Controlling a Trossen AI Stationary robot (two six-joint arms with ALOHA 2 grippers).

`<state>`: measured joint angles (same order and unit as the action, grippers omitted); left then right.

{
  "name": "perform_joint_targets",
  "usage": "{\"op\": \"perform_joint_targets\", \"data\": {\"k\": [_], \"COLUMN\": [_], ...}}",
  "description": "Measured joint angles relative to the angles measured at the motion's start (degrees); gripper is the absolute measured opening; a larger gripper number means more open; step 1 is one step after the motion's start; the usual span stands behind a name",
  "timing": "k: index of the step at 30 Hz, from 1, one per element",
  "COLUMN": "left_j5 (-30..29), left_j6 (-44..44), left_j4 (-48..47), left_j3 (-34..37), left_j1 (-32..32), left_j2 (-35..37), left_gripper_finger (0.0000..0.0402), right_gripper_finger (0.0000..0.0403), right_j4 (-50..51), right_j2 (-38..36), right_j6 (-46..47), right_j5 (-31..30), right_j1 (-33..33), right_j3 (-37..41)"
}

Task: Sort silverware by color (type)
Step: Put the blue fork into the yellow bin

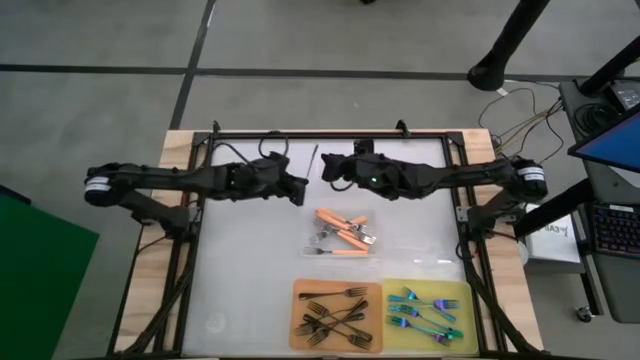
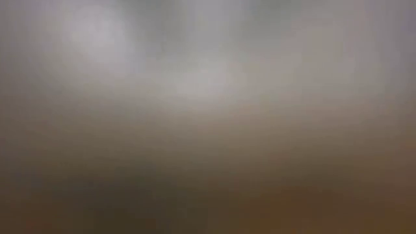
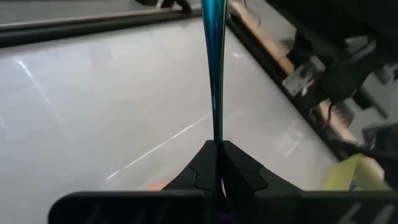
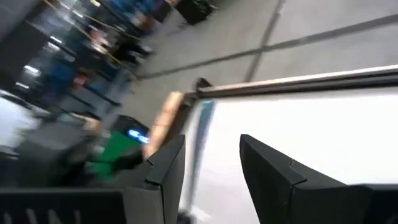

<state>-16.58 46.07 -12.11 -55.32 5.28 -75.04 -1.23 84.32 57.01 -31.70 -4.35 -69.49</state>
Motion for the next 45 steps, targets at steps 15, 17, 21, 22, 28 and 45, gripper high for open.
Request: {"op": "perform_joint_targets", "data": {"k": [15,17,21,22,28,45], "left_j5": [-2.4,-2.4,-2.4,-2.4,-2.4,-2.2], "left_j6": [-0.5,-0.5,-0.5,-0.5,-0.6,-2.3], "left_j4": [-4.0,-3.3,-2.9,-2.7,-1.9,-0.7], "left_j3": [-3.9,-3.9,-3.9,-3.9,-4.3,-5.0], "left_j1": [-1.5,-1.6,-1.9,-1.9,-2.7,-3.1], "left_j2": [-5.7,-5.7,-5.6,-5.6,-5.6,-5.9], "left_gripper_finger": [0.0000,0.0000,0.0000,0.0000,0.0000,0.0000], "right_gripper_finger": [0.0141,0.0138,0.0137,0.0138,0.0139,0.0124], "right_j4": [10.3,10.8,11.0,11.0,11.2,11.0], "right_j2": [2.5,2.5,2.5,2.5,2.5,2.5], "right_j6": [-0.5,-0.5,-0.5,-0.5,-0.5,-0.5], "right_j5": [0.1,0.0,0.0,0.0,-0.6,-1.9], "right_j1": [-1.3,-1.4,-1.7,-1.9,-2.4,-2.7], "right_j3": [-4.9,-4.9,-4.9,-4.9,-4.9,-4.9]}}
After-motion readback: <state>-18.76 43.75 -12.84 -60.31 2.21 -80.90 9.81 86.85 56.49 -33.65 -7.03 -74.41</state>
